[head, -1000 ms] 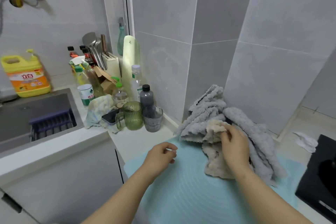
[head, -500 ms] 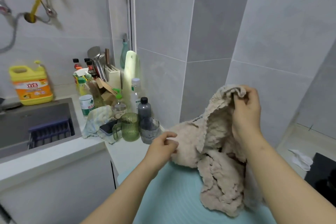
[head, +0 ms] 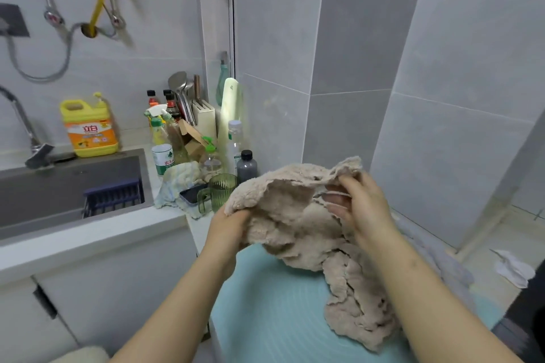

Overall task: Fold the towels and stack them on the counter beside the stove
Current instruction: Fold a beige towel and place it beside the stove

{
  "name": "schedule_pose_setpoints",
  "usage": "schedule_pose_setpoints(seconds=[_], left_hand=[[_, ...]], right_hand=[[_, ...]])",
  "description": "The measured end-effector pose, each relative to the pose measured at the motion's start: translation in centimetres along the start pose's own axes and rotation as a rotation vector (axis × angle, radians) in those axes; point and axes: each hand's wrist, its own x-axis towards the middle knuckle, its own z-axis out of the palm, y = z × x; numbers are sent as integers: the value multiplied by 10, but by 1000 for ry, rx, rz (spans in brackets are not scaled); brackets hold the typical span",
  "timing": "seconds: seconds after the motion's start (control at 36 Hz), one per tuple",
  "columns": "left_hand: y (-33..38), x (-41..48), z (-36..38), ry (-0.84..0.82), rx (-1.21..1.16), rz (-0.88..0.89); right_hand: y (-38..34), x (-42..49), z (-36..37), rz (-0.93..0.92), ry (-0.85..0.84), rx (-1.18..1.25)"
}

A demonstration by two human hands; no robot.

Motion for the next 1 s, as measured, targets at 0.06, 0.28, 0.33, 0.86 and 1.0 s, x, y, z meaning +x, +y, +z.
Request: schedule_pose_setpoints(seconds=[0.06, 0.28, 0.33, 0.86, 1.0], left_hand=[[-6, -1, -7, 48, -8, -42], [-37, -4, -13, 190, -58, -156], [-40, -6, -11, 203, -67, -167], [-49, -37, 16, 319, 14, -62], [-61, -49, 20, 287, 213, -68]], right_hand=[[27, -3, -6, 70, -32, -230], [117, -15, -54, 286, -282, -1455], [131, -19, -68, 267, -273, -1547], [22, 48, -103, -178, 270, -617], [52, 46, -105, -67, -15, -992]])
